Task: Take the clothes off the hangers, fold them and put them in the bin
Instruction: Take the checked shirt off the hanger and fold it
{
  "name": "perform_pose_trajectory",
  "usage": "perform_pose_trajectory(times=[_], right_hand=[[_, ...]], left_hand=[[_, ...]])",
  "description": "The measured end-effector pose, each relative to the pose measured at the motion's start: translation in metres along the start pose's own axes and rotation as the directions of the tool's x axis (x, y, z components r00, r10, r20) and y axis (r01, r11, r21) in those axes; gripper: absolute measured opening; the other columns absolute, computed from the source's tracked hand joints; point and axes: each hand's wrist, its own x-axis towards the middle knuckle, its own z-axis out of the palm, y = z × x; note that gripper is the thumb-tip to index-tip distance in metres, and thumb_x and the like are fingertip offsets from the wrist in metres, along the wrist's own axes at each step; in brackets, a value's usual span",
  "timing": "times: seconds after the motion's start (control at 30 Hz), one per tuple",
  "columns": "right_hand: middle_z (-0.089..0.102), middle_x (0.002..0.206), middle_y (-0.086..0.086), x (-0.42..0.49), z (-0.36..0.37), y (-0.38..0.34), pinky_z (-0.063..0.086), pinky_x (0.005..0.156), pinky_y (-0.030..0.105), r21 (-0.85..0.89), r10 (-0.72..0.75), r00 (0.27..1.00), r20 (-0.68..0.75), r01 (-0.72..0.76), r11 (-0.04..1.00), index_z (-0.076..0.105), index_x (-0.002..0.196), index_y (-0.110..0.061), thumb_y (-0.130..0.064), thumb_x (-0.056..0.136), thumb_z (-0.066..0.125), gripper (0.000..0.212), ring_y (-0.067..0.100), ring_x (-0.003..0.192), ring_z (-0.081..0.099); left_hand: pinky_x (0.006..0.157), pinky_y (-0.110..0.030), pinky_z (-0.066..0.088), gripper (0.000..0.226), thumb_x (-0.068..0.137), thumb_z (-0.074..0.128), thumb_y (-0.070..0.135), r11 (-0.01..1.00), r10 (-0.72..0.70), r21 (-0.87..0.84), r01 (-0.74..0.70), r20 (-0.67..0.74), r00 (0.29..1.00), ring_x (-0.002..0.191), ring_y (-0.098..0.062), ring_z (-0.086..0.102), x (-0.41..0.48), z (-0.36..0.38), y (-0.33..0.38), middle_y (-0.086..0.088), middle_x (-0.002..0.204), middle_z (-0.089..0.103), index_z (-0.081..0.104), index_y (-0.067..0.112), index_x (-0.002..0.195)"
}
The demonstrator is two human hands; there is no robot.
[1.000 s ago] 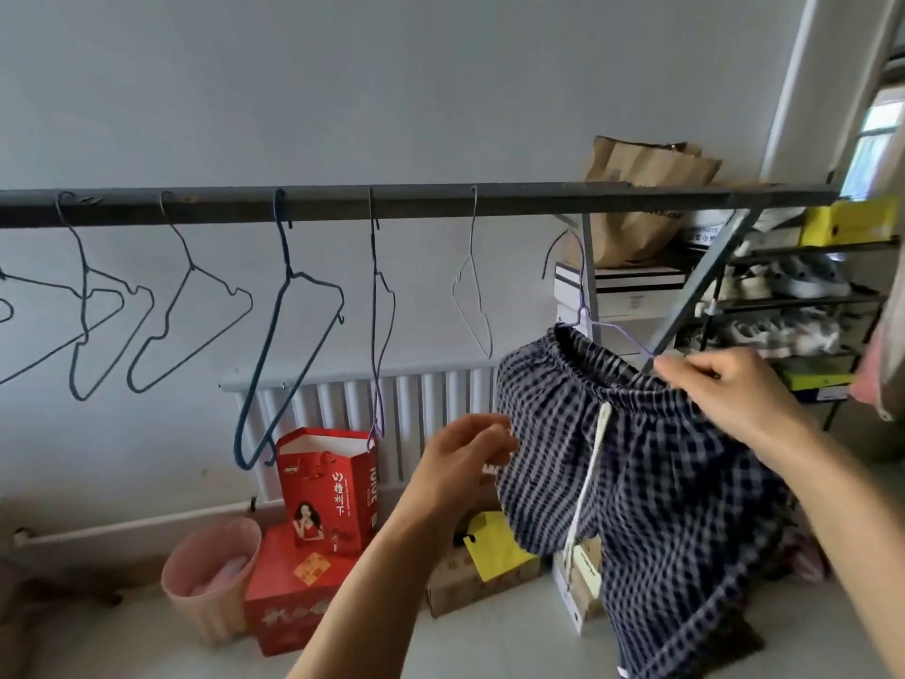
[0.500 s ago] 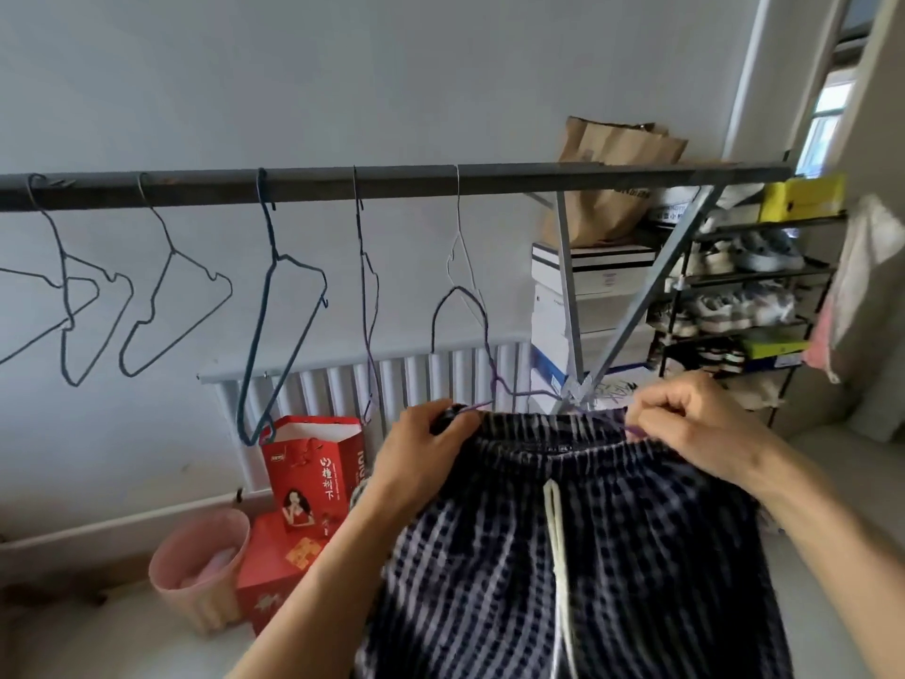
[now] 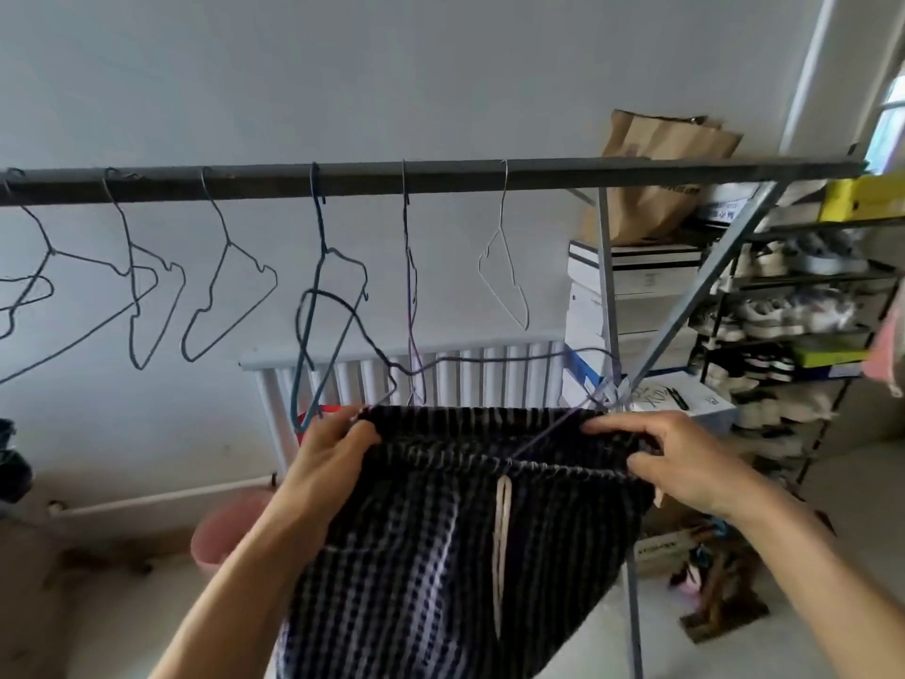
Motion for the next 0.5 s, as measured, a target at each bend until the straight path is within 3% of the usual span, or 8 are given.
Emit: perform_pose_trajectory(times=[0.07, 0.17, 0.27, 0.3, 0.33, 0.4, 0.5], right_hand=[[0.064, 0.113, 0.002, 0.006, 0.014, -0.003, 0.051, 0.090, 0.026, 0.194, 0.003, 0.997, 0.076, -0.018, 0.981, 0.060, 0.118, -0.036, 0.006, 0.076, 0.059, 0.059, 0.014, 0.108, 0.062], [0.062, 0.106, 0.011, 0.009, 0.021, -0.008, 0.049, 0.078, 0.033, 0.522, -0.023, 0.999, 0.033, 0.003, 0.853, 0.060, 0.119, -0.018, -0.005, 0.064, 0.064, 0.057, 0.022, 0.094, 0.060], [0.065, 0.096, 0.007, 0.012, 0.018, -0.013, 0.044, 0.057, 0.025, 0.882, -0.010, 0.999, -0.042, 0.042, 0.469, 0.063, 0.107, -0.010, -0.027, 0.062, 0.086, 0.053, 0.013, 0.072, 0.057], [0.065, 0.091, 0.006, 0.012, 0.016, -0.013, 0.042, 0.051, 0.022, 0.939, 0.026, 0.996, -0.083, 0.069, 0.337, 0.063, 0.102, -0.011, -0.035, 0.067, 0.083, 0.047, 0.010, 0.064, 0.055], [0.064, 0.086, 0.005, 0.013, 0.014, -0.014, 0.039, 0.047, 0.019, 0.957, 0.064, 0.990, -0.128, 0.107, 0.269, 0.063, 0.097, -0.013, -0.039, 0.074, 0.075, 0.037, 0.008, 0.058, 0.051], [0.061, 0.077, 0.002, 0.012, 0.011, -0.014, 0.032, 0.041, 0.018, 0.933, 0.083, 0.980, -0.180, 0.143, 0.329, 0.062, 0.094, -0.015, -0.047, 0.071, 0.074, 0.041, 0.007, 0.050, 0.045], [0.061, 0.064, 0.004, 0.004, 0.005, -0.019, 0.024, 0.036, 0.015, 0.810, 0.052, 0.969, -0.243, 0.173, 0.560, 0.065, 0.090, -0.009, -0.064, 0.046, 0.086, 0.073, 0.007, 0.039, 0.037]], left_hand=[[0.049, -0.022, 0.040, 0.027, 0.097, 0.041, 0.001, 0.995, 0.061, 0.080, -0.066, 0.072, 0.996, 0.055, -0.013, 0.053, -0.003, 0.014, -0.003, -0.002, 0.061, 0.056, 0.060, 0.008, 0.079], [0.045, -0.022, 0.031, 0.029, 0.094, 0.038, -0.002, 0.983, 0.126, 0.127, -0.135, 0.070, 0.990, 0.050, -0.008, 0.041, 0.001, 0.021, 0.000, 0.006, 0.053, 0.044, 0.047, 0.012, 0.070], [0.044, -0.020, 0.029, 0.028, 0.093, 0.038, -0.003, 0.985, 0.125, 0.110, -0.133, 0.071, 0.990, 0.049, -0.007, 0.038, 0.005, 0.020, 0.003, 0.007, 0.053, 0.040, 0.043, 0.012, 0.070], [0.043, -0.020, 0.029, 0.028, 0.093, 0.037, -0.003, 0.985, 0.121, 0.114, -0.128, 0.070, 0.990, 0.048, -0.007, 0.038, 0.005, 0.021, 0.004, 0.007, 0.053, 0.040, 0.042, 0.012, 0.070], [0.043, -0.020, 0.029, 0.028, 0.093, 0.037, -0.003, 0.984, 0.119, 0.121, -0.127, 0.071, 0.990, 0.048, -0.007, 0.038, 0.006, 0.022, 0.004, 0.007, 0.052, 0.040, 0.042, 0.011, 0.070], [0.044, -0.021, 0.029, 0.029, 0.094, 0.037, -0.004, 0.981, 0.117, 0.148, -0.126, 0.066, 0.991, 0.049, -0.008, 0.037, 0.008, 0.023, 0.002, 0.006, 0.053, 0.040, 0.041, 0.011, 0.070], [0.049, -0.028, 0.029, 0.029, 0.093, 0.038, -0.006, 0.970, 0.120, 0.208, -0.125, 0.040, 0.992, 0.054, -0.013, 0.036, 0.012, 0.021, -0.004, 0.001, 0.059, 0.039, 0.039, 0.012, 0.070]])
